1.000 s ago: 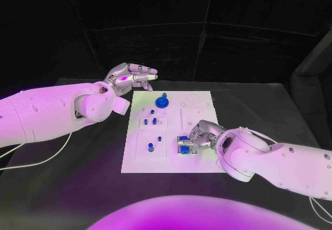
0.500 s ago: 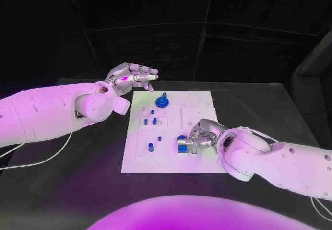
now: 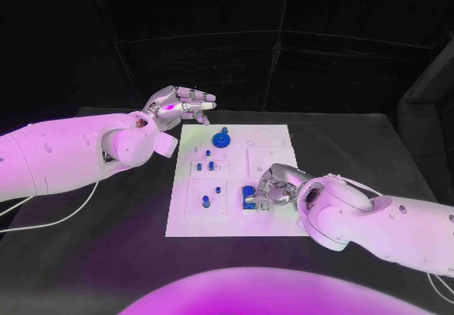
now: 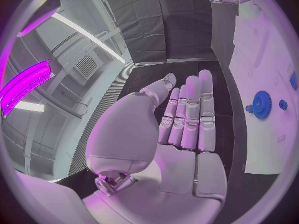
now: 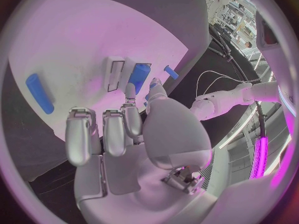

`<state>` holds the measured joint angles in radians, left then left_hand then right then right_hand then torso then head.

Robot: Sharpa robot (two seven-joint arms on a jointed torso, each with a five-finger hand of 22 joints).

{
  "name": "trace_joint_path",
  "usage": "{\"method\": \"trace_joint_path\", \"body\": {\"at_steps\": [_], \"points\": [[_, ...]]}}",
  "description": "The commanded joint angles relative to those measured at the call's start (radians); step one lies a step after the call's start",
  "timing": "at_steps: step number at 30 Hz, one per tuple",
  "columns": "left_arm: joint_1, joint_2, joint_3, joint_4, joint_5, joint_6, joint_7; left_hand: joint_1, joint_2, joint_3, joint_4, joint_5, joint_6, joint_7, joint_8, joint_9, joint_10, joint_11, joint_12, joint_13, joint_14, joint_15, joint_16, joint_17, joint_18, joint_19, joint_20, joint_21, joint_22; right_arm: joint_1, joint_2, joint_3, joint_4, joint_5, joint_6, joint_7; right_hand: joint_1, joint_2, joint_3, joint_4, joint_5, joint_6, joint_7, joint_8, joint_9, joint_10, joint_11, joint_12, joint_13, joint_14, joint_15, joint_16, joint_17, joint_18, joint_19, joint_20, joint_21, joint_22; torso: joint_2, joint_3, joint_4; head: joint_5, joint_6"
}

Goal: Assemble the parts on the task board

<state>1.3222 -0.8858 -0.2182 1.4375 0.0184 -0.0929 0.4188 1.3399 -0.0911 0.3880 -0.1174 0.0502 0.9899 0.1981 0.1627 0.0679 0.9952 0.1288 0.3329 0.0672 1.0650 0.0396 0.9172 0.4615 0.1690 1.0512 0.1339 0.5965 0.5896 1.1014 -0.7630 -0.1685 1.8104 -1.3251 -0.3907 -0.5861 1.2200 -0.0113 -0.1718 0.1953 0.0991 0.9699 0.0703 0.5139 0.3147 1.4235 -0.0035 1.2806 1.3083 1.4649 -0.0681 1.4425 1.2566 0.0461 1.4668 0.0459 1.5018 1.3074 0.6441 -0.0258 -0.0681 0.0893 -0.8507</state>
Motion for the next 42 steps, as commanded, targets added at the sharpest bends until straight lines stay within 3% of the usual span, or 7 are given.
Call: {"method": "trace_joint_path", "body": {"at_steps": [1, 15, 19, 26, 32, 38, 42], "points": [[0.002, 0.0, 0.001, 0.0, 0.003, 0.013, 0.002, 0.0, 0.009, -0.007, 0.002, -0.001, -0.004, 0.002, 0.004, -0.001, -0.004, 0.001, 0.003, -0.001, 0.0, 0.006, -0.006, -0.001, 0.013, -0.001, 0.007, -0.004, -0.002, 0.001, 0.001, 0.001, 0.0, -0.015, 0.02, 0.015, 0.011, 0.0, -0.001, -0.008, 0.004, -0.005, -0.004, 0.003, 0.002, 0.002, -0.005, 0.0, 0.002, 0.052, -0.004, -0.004, 0.002, -0.008, 0.001, -0.004, 0.0, 0.105, 0.001, -0.0007, 0.0025, 0.0, -0.001], [0.002, 0.0, 0.001, -0.002, 0.003, 0.012, 0.001, 0.0, 0.009, -0.007, 0.002, -0.001, -0.004, 0.002, 0.004, -0.001, -0.004, 0.001, 0.003, -0.001, 0.0, 0.006, -0.006, -0.001, 0.013, -0.001, 0.007, -0.004, -0.002, 0.001, 0.008, 0.0, -0.028, -0.008, 0.004, 0.021, 0.007, 0.03, -0.007, -0.012, 0.014, -0.014, -0.005, 0.019, 0.014, 0.004, -0.006, 0.0, 0.005, 0.052, -0.005, -0.004, 0.002, -0.008, 0.001, -0.005, 0.0, 0.105, 0.0, -0.0002, 0.0001, 0.002, -0.002], [0.002, 0.0, 0.001, -0.003, 0.003, 0.012, 0.002, 0.0, 0.009, -0.007, 0.002, -0.001, -0.004, 0.002, 0.004, -0.001, -0.004, 0.001, 0.003, -0.001, 0.0, 0.006, -0.006, -0.001, 0.013, -0.001, 0.007, -0.004, -0.002, 0.002, -0.033, 0.0, -0.01, 0.069, -0.044, 0.145, 0.038, 0.047, -0.002, -0.04, 0.078, -0.039, 0.001, 0.015, 0.015, -0.001, -0.001, -0.008, 0.001, 0.051, -0.003, -0.008, -0.003, -0.007, -0.004, -0.004, -0.004, 0.098, -0.001, -0.0013, -0.001, -0.001, -0.001], [0.002, 0.0, 0.001, -0.005, 0.003, 0.012, 0.003, 0.0, 0.009, -0.007, 0.002, -0.001, -0.004, 0.002, 0.004, -0.001, -0.004, 0.001, 0.003, -0.001, 0.0, 0.006, -0.006, -0.001, 0.013, -0.001, 0.007, -0.004, -0.002, 0.02, -0.144, 0.001, 0.033, 0.213, -0.062, 0.287, 0.08, 0.064, 0.013, -0.082, 0.092, -0.087, 0.023, -0.033, -0.006, -0.014, 0.016, -0.029, -0.011, 0.05, 0.011, -0.011, -0.007, -0.005, -0.01, 0.007, -0.008, 0.09, -0.001, 0.0, -0.0032, -0.008, 0.003], [0.001, 0.003, 0.0, -0.009, 0.003, 0.014, 0.004, 0.0, 0.009, -0.008, 0.001, -0.001, -0.004, 0.002, 0.005, -0.001, -0.004, 0.001, 0.004, -0.001, 0.0, 0.006, -0.006, -0.002, 0.013, -0.001, 0.007, -0.004, -0.002, 0.037, -0.253, 0.0, 0.036, 0.163, 0.033, 0.264, 0.119, 0.071, 0.045, -0.13, 0.178, -0.092, 0.04, -0.109, -0.054, -0.062, 0.029, -0.121, -0.08, 0.043, 0.023, -0.029, -0.04, 0.001, -0.028, 0.019, -0.021, 0.065, -0.002, -0.0025, -0.0039, -0.023, 0.009], [-0.001, 0.006, 0.0, -0.012, 0.003, 0.019, 0.006, 0.0, 0.009, -0.008, 0.001, -0.001, -0.004, 0.002, 0.005, -0.001, -0.004, 0.001, 0.004, -0.001, 0.0, 0.006, -0.006, -0.002, 0.013, -0.001, 0.007, -0.004, -0.002, 0.039, -0.281, -0.001, 0.021, 0.05, 0.062, 0.213, 0.099, 0.063, 0.045, -0.13, 0.164, -0.06, 0.037, -0.123, -0.069, -0.058, 0.027, -0.129, -0.088, 0.042, 0.023, -0.032, -0.043, 0.002, -0.03, 0.021, -0.024, 0.063, -0.001, 0.0015, -0.0049, -0.034, 0.011], [-0.002, 0.006, 0.0, -0.012, 0.003, 0.02, 0.007, 0.0, 0.01, -0.008, 0.001, -0.001, -0.003, 0.002, 0.005, 0.0, -0.004, 0.001, 0.004, -0.001, 0.0, 0.006, -0.006, -0.002, 0.013, -0.001, 0.007, -0.005, -0.002, 0.039, -0.282, -0.001, 0.009, -0.011, 0.087, 0.148, 0.066, 0.058, 0.037, -0.116, 0.14, -0.032, 0.031, -0.124, -0.074, -0.052, 0.023, -0.131, -0.09, 0.043, 0.02, -0.034, -0.043, 0.002, -0.029, 0.02, -0.023, 0.064, -0.001, -0.0011, -0.0045, -0.038, 0.009]]}}
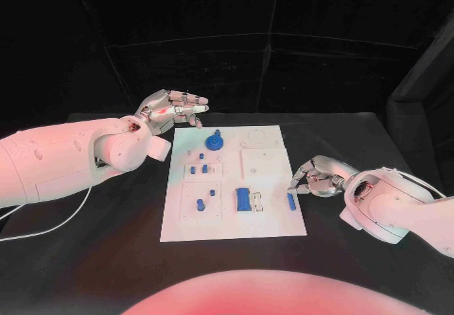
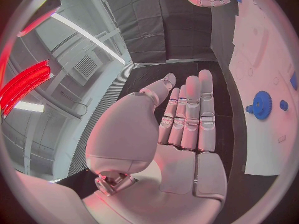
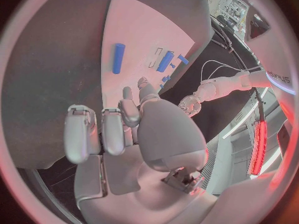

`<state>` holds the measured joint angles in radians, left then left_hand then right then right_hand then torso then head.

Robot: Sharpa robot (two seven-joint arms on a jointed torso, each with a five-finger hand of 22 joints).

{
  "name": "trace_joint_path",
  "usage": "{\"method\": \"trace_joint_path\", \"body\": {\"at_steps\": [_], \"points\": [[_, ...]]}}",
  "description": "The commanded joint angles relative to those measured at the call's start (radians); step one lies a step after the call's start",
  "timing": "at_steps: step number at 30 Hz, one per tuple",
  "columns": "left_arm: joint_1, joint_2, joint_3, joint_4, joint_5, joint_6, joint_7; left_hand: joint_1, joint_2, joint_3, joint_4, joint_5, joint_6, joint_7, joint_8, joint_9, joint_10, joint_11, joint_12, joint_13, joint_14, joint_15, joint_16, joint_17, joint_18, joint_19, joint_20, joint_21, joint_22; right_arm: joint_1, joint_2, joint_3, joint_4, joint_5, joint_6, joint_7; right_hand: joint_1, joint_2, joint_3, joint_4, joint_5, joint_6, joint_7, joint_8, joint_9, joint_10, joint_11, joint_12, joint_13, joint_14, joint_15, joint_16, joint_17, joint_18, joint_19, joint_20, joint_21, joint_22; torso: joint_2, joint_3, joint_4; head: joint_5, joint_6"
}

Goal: Assemble the parts on the task board

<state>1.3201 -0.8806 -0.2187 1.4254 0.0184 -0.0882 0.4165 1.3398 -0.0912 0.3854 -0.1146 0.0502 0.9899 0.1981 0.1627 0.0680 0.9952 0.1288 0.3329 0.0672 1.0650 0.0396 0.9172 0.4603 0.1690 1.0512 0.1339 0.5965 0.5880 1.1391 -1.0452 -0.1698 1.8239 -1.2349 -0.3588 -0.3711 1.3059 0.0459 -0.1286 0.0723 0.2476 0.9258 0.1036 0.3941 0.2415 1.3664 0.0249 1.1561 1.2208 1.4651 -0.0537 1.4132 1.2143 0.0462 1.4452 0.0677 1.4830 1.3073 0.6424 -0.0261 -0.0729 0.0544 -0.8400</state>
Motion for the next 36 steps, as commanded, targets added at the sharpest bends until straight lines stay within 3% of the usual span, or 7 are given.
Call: {"method": "trace_joint_path", "body": {"at_steps": [1, 5, 8, 12, 25, 30, 36], "points": [[0.0, 0.0, 0.001, 0.0, 0.003, 0.016, 0.01, 0.0, 0.01, -0.006, -0.001, -0.001, -0.003, 0.002, 0.005, 0.0, -0.004, 0.001, 0.004, -0.001, 0.0, 0.006, -0.006, -0.001, 0.013, -0.001, 0.007, -0.005, -0.001, 0.001, 0.0, 0.0, -0.007, -0.111, 0.062, -0.083, -0.028, 0.0, -0.009, 0.011, -0.012, 0.02, -0.004, -0.002, 0.0, 0.005, -0.007, -0.008, -0.004, 0.043, 0.004, -0.005, -0.002, 0.002, -0.007, -0.003, -0.005, 0.064, 0.001, -0.0012, 0.0006, -0.005, -0.002], [0.0, -0.001, 0.001, 0.0, 0.003, 0.017, 0.01, 0.0, 0.01, -0.006, -0.001, -0.001, -0.003, 0.002, 0.005, 0.0, -0.004, 0.001, 0.004, -0.001, 0.0, 0.006, -0.006, -0.001, 0.013, -0.001, 0.007, -0.005, -0.001, -0.003, 0.008, -0.001, -0.016, -0.136, 0.086, -0.127, -0.05, -0.008, -0.018, 0.022, -0.014, 0.036, -0.01, 0.004, 0.005, 0.009, -0.011, -0.008, -0.003, 0.043, 0.0, -0.006, -0.003, 0.002, -0.006, -0.006, -0.005, 0.064, 0.002, -0.0013, -0.0005, -0.006, -0.004], [0.0, -0.002, 0.001, 0.001, 0.003, 0.019, 0.01, 0.0, 0.01, -0.006, -0.001, -0.001, -0.003, 0.002, 0.005, 0.0, -0.004, 0.001, 0.004, -0.001, 0.0, 0.006, -0.006, -0.001, 0.013, -0.001, 0.007, -0.005, -0.001, -0.01, 0.018, -0.001, -0.02, -0.146, 0.109, -0.146, -0.064, -0.016, -0.029, 0.03, 0.017, 0.04, -0.013, 0.006, 0.009, 0.011, -0.014, -0.01, -0.004, 0.043, -0.003, -0.007, -0.003, 0.002, -0.006, -0.01, -0.006, 0.064, 0.002, -0.0012, 0.0009, -0.008, -0.005], [0.0, -0.004, 0.001, 0.002, 0.003, 0.021, 0.01, 0.0, 0.01, -0.006, -0.001, -0.001, -0.003, 0.002, 0.005, 0.0, -0.004, 0.001, 0.004, -0.001, 0.0, 0.006, -0.006, -0.001, 0.013, -0.001, 0.007, -0.005, -0.001, -0.019, 0.031, -0.001, -0.024, -0.155, 0.134, -0.16, -0.074, -0.022, -0.039, 0.035, 0.025, 0.04, -0.014, 0.006, 0.012, 0.011, -0.014, -0.012, -0.005, 0.043, -0.003, -0.009, -0.004, 0.002, -0.006, -0.011, -0.007, 0.063, 0.002, -0.0003, 0.0008, -0.008, -0.009], [0.0, -0.01, 0.001, 0.004, 0.003, 0.028, 0.003, 0.0, 0.011, -0.006, -0.002, -0.001, -0.003, 0.001, 0.006, 0.0, -0.004, 0.001, 0.004, -0.001, 0.0, 0.006, -0.006, -0.002, 0.013, -0.001, 0.008, -0.005, -0.001, -0.039, 0.064, -0.001, -0.03, -0.174, 0.141, -0.158, -0.062, -0.019, -0.041, 0.029, 0.038, 0.046, -0.018, 0.01, 0.018, 0.013, -0.018, -0.01, -0.003, 0.044, -0.005, -0.007, 0.0, 0.001, -0.005, -0.013, -0.006, 0.065, 0.001, -0.0008, -0.0001, -0.005, -0.014], [0.0, -0.011, 0.001, 0.004, 0.003, 0.03, 0.0, 0.001, 0.01, -0.007, -0.002, -0.001, -0.004, 0.001, 0.006, 0.0, -0.004, 0.001, 0.004, -0.001, -0.001, 0.006, -0.006, -0.002, 0.013, -0.002, 0.008, -0.005, -0.002, -0.041, 0.074, -0.001, -0.034, -0.196, 0.144, -0.165, -0.038, -0.013, -0.034, 0.014, 0.043, 0.047, -0.02, 0.012, 0.022, 0.013, -0.02, -0.012, -0.004, 0.044, -0.008, -0.008, 0.0, 0.001, -0.005, -0.015, -0.006, 0.065, 0.001, -0.0017, 0.003, -0.007, -0.016], [0.0, -0.012, 0.001, 0.005, 0.003, 0.031, -0.002, 0.0, 0.01, -0.008, -0.003, -0.001, -0.005, 0.002, 0.005, -0.001, -0.006, 0.001, 0.004, -0.001, -0.001, 0.006, -0.006, -0.003, 0.013, -0.002, 0.008, -0.006, -0.002, -0.042, 0.094, -0.001, -0.05, -0.258, 0.18, -0.202, 0.033, 0.009, 0.007, -0.035, -0.03, 0.043, -0.021, 0.007, 0.026, 0.006, -0.023, -0.026, -0.012, 0.043, -0.011, -0.012, -0.004, 0.002, -0.007, -0.019, -0.009, 0.062, 0.0, -0.0016, 0.0026, -0.005, -0.017]]}}
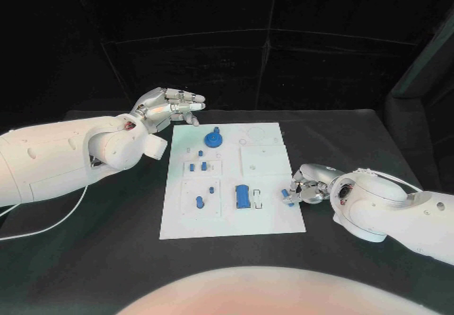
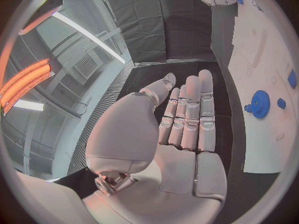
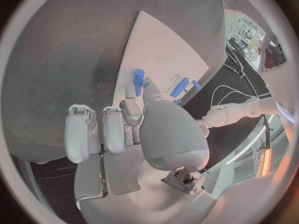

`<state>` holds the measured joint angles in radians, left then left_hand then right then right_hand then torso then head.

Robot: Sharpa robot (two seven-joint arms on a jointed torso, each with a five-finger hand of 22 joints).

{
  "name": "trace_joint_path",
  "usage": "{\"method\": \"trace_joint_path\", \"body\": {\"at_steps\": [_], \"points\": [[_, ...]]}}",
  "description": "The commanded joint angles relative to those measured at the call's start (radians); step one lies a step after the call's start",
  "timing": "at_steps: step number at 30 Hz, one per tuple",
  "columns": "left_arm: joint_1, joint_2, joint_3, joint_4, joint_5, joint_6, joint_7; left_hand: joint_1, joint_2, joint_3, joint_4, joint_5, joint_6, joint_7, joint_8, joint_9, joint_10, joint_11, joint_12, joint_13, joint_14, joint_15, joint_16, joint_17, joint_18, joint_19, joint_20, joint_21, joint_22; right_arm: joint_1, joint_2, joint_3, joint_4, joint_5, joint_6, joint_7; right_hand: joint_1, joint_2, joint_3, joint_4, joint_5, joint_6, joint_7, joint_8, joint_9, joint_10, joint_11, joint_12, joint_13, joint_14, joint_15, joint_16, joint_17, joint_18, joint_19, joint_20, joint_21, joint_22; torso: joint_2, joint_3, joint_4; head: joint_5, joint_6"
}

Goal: Assemble the parts on the task board

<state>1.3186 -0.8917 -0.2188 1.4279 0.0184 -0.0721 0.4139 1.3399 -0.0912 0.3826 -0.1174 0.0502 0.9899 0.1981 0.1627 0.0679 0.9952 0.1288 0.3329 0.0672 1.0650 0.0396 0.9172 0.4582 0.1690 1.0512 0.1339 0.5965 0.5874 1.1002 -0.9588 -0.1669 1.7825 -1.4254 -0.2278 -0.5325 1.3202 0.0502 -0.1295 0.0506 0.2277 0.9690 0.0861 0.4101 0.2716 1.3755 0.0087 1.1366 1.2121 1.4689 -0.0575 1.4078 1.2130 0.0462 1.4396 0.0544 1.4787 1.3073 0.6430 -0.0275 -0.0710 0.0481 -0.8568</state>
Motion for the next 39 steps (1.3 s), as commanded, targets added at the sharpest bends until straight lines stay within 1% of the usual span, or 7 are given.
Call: {"method": "trace_joint_path", "body": {"at_steps": [1, 7, 10, 17, 25, 33, 39], "points": [[0.001, 0.0, 0.001, 0.003, 0.003, 0.015, 0.001, 0.0, 0.01, -0.006, 0.0, -0.001, -0.005, 0.002, 0.005, -0.001, -0.006, 0.001, 0.004, -0.001, -0.001, 0.006, -0.006, -0.001, 0.013, -0.002, 0.008, -0.006, -0.001, -0.004, 0.011, -0.004, -0.01, -0.076, 0.053, -0.044, 0.023, 0.006, 0.012, -0.018, -0.011, -0.001, -0.003, -0.011, -0.004, -0.005, -0.007, -0.009, -0.004, 0.039, -0.007, -0.007, -0.004, 0.002, -0.002, -0.006, -0.005, 0.061, 0.0, -0.0002, 0.0011, 0.001, -0.001], [0.001, -0.002, 0.001, 0.005, 0.003, 0.015, 0.0, 0.0, 0.01, -0.006, 0.0, -0.001, -0.005, 0.002, 0.005, -0.001, -0.006, 0.001, 0.004, -0.001, -0.001, 0.006, -0.006, -0.001, 0.013, -0.002, 0.008, -0.006, -0.001, -0.017, 0.035, -0.004, -0.02, -0.164, 0.082, -0.081, 0.063, 0.018, 0.078, -0.061, -0.081, -0.008, 0.001, -0.03, -0.009, -0.016, -0.004, -0.029, -0.016, 0.037, -0.006, -0.014, -0.013, 0.003, -0.007, -0.006, -0.01, 0.055, -0.001, -0.0005, -0.0007, 0.003, 0.0], [0.001, -0.003, 0.001, 0.005, 0.003, 0.015, 0.0, 0.0, 0.01, -0.006, 0.0, -0.001, -0.005, 0.002, 0.005, -0.001, -0.006, 0.001, 0.004, -0.001, -0.001, 0.006, -0.006, -0.001, 0.013, -0.002, 0.008, -0.006, -0.001, -0.023, 0.042, -0.004, -0.022, -0.183, 0.094, -0.091, 0.06, 0.012, 0.102, -0.073, -0.08, -0.011, 0.005, -0.04, -0.013, -0.018, -0.002, -0.033, -0.019, 0.037, -0.004, -0.016, -0.013, 0.003, -0.007, -0.004, -0.011, 0.055, -0.001, -0.0008, -0.0005, 0.001, -0.001], [0.001, -0.004, 0.001, 0.006, 0.003, 0.015, 0.0, 0.0, 0.01, -0.006, 0.0, -0.001, -0.005, 0.002, 0.005, -0.001, -0.006, 0.001, 0.004, -0.001, -0.001, 0.006, -0.006, -0.001, 0.013, -0.002, 0.008, -0.006, -0.001, -0.029, 0.042, -0.004, -0.015, -0.146, 0.052, -0.096, 0.007, -0.02, 0.186, -0.082, 0.054, -0.01, 0.011, -0.073, -0.031, -0.015, 0.003, -0.031, -0.015, 0.039, 0.001, -0.013, -0.005, 0.002, -0.002, 0.001, -0.008, 0.062, -0.002, -0.0009, 0.0004, 0.001, 0.001], [0.001, -0.006, 0.001, 0.007, 0.003, 0.016, 0.0, 0.0, 0.01, -0.006, 0.0, -0.001, -0.005, 0.002, 0.005, -0.001, -0.006, 0.001, 0.004, -0.001, -0.001, 0.006, -0.006, -0.001, 0.013, -0.002, 0.008, -0.006, -0.001, -0.03, 0.032, -0.004, 0.001, -0.033, -0.052, -0.063, -0.074, -0.085, 0.297, -0.069, 0.212, 0.004, 0.016, -0.105, -0.055, 0.008, 0.006, 0.011, 0.018, 0.048, 0.004, 0.009, 0.035, -0.007, 0.024, 0.005, 0.012, 0.101, -0.001, 0.0002, 0.0015, 0.0, 0.005], [0.001, -0.006, 0.001, 0.007, 0.003, 0.015, 0.001, 0.0, 0.01, -0.006, 0.0, -0.001, -0.005, 0.002, 0.005, -0.001, -0.006, 0.001, 0.004, -0.001, -0.001, 0.006, -0.006, -0.001, 0.013, -0.002, 0.008, -0.006, -0.001, -0.03, 0.013, -0.003, 0.048, 0.045, -0.211, -0.009, -0.105, -0.114, 0.39, -0.076, 0.257, 0.025, 0.013, -0.113, -0.062, 0.02, 0.004, 0.029, 0.034, 0.051, 0.002, 0.02, 0.054, -0.01, 0.035, 0.003, 0.021, 0.118, -0.001, -0.0003, 0.0004, 0.001, 0.007], [0.001, -0.006, 0.001, 0.007, 0.003, 0.016, 0.001, 0.0, 0.01, -0.006, 0.0, -0.001, -0.005, 0.002, 0.005, -0.001, -0.006, 0.001, 0.004, -0.001, -0.001, 0.006, -0.006, -0.001, 0.013, -0.002, 0.008, -0.006, -0.001, -0.03, 0.015, -0.003, 0.07, 0.095, -0.256, 0.015, -0.12, -0.126, 0.419, -0.078, 0.261, 0.032, 0.012, -0.115, -0.063, 0.024, 0.003, 0.034, 0.038, 0.051, 0.001, 0.022, 0.059, -0.011, 0.036, 0.002, 0.022, 0.12, -0.001, -0.0005, 0.0012, 0.002, 0.007]]}}
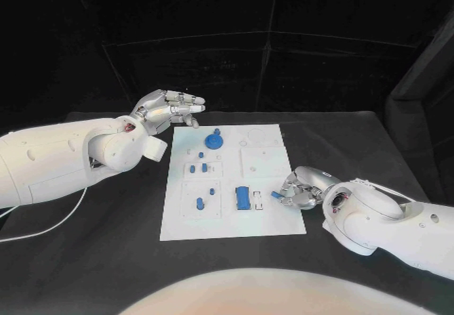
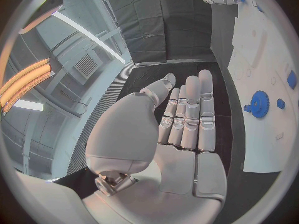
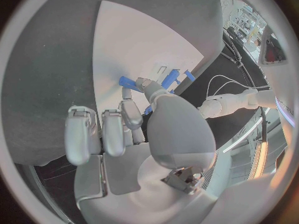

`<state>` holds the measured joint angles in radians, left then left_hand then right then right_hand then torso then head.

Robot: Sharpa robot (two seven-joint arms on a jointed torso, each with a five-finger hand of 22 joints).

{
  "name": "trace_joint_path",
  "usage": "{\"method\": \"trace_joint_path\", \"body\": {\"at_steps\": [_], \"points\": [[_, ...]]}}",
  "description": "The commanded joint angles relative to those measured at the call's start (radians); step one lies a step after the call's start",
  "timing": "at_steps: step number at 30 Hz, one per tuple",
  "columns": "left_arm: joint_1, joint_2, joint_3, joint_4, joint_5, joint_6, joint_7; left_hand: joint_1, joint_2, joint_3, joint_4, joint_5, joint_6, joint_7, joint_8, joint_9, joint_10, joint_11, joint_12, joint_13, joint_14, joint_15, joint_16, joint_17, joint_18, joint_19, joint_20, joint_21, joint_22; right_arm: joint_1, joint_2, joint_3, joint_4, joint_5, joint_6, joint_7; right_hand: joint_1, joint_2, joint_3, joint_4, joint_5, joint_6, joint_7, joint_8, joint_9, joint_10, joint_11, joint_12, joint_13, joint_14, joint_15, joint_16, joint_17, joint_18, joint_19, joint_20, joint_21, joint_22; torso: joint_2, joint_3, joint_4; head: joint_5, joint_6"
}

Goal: Assemble the parts on the task board

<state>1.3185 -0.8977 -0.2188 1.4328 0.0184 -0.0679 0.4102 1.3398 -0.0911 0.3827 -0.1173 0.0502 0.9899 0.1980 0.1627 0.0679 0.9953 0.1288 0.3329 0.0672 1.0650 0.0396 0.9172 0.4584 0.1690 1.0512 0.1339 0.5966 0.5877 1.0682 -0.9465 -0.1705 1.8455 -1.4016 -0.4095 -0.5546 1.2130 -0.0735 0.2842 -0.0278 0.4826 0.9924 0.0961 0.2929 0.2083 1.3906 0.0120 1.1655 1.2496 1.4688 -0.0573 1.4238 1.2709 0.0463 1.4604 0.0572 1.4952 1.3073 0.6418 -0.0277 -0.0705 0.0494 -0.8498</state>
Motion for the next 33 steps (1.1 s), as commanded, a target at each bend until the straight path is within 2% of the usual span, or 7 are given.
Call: {"method": "trace_joint_path", "body": {"at_steps": [1, 10, 13, 16, 21, 28, 33], "points": [[0.001, 0.0, 0.001, 0.003, 0.003, 0.011, 0.005, 0.0, 0.01, -0.006, 0.0, -0.001, -0.005, 0.002, 0.005, -0.001, -0.006, 0.001, 0.004, -0.001, -0.001, 0.006, -0.006, -0.001, 0.013, -0.002, 0.008, -0.006, -0.002, 0.002, 0.005, 0.001, 0.008, 0.079, -0.076, 0.038, -0.015, -0.004, 0.008, 0.0, 0.006, 0.01, 0.002, 0.002, 0.0, 0.009, 0.0, 0.005, 0.001, 0.051, 0.001, 0.006, 0.001, -0.011, 0.015, -0.001, 0.006, 0.12, 0.001, -0.0001, 0.0009, 0.001, 0.0], [0.001, -0.001, 0.001, 0.005, 0.003, 0.011, 0.005, 0.0, 0.01, -0.006, 0.0, -0.001, -0.005, 0.002, 0.005, -0.001, -0.006, 0.001, 0.004, -0.001, -0.001, 0.006, -0.006, -0.001, 0.013, -0.002, 0.008, -0.006, -0.002, 0.002, 0.044, 0.001, 0.0, 0.172, -0.071, 0.041, -0.043, -0.014, 0.022, 0.01, 0.007, 0.018, 0.0, 0.002, 0.001, 0.016, -0.001, 0.012, 0.007, 0.053, 0.001, 0.01, 0.008, -0.011, 0.017, -0.001, 0.007, 0.123, 0.002, 0.0003, 0.0018, 0.005, -0.002], [0.001, -0.001, 0.001, 0.005, 0.003, 0.011, 0.004, 0.0, 0.01, -0.006, 0.0, -0.001, -0.005, 0.002, 0.005, -0.001, -0.006, 0.001, 0.004, -0.001, -0.001, 0.006, -0.006, -0.001, 0.013, -0.002, 0.008, -0.006, -0.002, 0.002, 0.058, 0.001, -0.006, 0.19, -0.066, 0.037, -0.066, -0.021, 0.016, 0.021, 0.004, 0.025, -0.002, 0.003, 0.002, 0.025, -0.002, 0.027, 0.018, 0.054, 0.0, 0.013, 0.013, -0.013, 0.02, -0.001, 0.01, 0.127, 0.002, 0.0009, 0.0, 0.007, -0.003], [0.001, 0.0, 0.001, 0.004, 0.003, 0.011, 0.004, 0.0, 0.01, -0.006, 0.0, -0.001, -0.005, 0.002, 0.005, -0.001, -0.006, 0.001, 0.004, -0.001, -0.001, 0.006, -0.006, -0.001, 0.013, -0.002, 0.008, -0.006, -0.002, 0.002, 0.072, 0.001, -0.016, 0.206, -0.049, 0.029, -0.095, -0.018, 0.009, 0.039, 0.004, 0.036, -0.007, 0.005, 0.003, 0.036, -0.005, 0.044, 0.032, 0.055, -0.002, 0.018, 0.023, -0.014, 0.025, -0.002, 0.013, 0.135, 0.001, 0.0001, -0.0003, 0.006, -0.004], [0.001, 0.002, 0.001, 0.005, 0.003, 0.011, 0.004, 0.0, 0.01, -0.006, 0.0, -0.001, -0.005, 0.002, 0.005, -0.001, -0.006, 0.001, 0.004, -0.001, -0.001, 0.006, -0.006, -0.001, 0.013, -0.002, 0.008, -0.006, -0.002, 0.002, 0.088, 0.001, -0.026, 0.216, -0.029, 0.016, -0.122, -0.014, 0.002, 0.058, 0.0, 0.058, -0.016, 0.007, 0.006, 0.052, -0.012, 0.072, 0.056, 0.057, -0.007, 0.024, 0.033, -0.016, 0.031, -0.007, 0.018, 0.144, 0.002, 0.0006, 0.001, 0.007, -0.006], [0.001, 0.002, 0.001, 0.004, 0.003, 0.011, 0.003, 0.0, 0.01, -0.006, 0.0, -0.001, -0.005, 0.002, 0.005, -0.001, -0.006, 0.001, 0.004, -0.001, -0.001, 0.006, -0.006, -0.001, 0.013, -0.002, 0.008, -0.006, -0.002, 0.002, 0.101, 0.001, -0.033, 0.218, -0.019, 0.008, -0.135, -0.013, -0.003, 0.066, -0.009, 0.075, -0.022, 0.006, 0.009, 0.061, -0.017, 0.085, 0.068, 0.058, -0.012, 0.026, 0.038, -0.017, 0.033, -0.011, 0.02, 0.147, 0.001, 0.0005, -0.0006, 0.009, -0.008], [0.002, 0.003, 0.001, 0.004, 0.003, 0.012, 0.002, 0.0, 0.01, -0.006, 0.0, -0.001, -0.005, 0.002, 0.005, -0.001, -0.006, 0.001, 0.004, -0.001, -0.001, 0.006, -0.006, -0.001, 0.013, -0.002, 0.008, -0.006, -0.002, 0.002, 0.105, 0.001, -0.04, 0.212, -0.003, -0.002, -0.137, -0.013, -0.004, 0.068, -0.014, 0.081, -0.024, 0.005, 0.011, 0.064, -0.019, 0.091, 0.073, 0.058, -0.013, 0.027, 0.04, -0.018, 0.035, -0.013, 0.021, 0.15, 0.0, 0.0, 0.0007, 0.011, -0.009]]}}
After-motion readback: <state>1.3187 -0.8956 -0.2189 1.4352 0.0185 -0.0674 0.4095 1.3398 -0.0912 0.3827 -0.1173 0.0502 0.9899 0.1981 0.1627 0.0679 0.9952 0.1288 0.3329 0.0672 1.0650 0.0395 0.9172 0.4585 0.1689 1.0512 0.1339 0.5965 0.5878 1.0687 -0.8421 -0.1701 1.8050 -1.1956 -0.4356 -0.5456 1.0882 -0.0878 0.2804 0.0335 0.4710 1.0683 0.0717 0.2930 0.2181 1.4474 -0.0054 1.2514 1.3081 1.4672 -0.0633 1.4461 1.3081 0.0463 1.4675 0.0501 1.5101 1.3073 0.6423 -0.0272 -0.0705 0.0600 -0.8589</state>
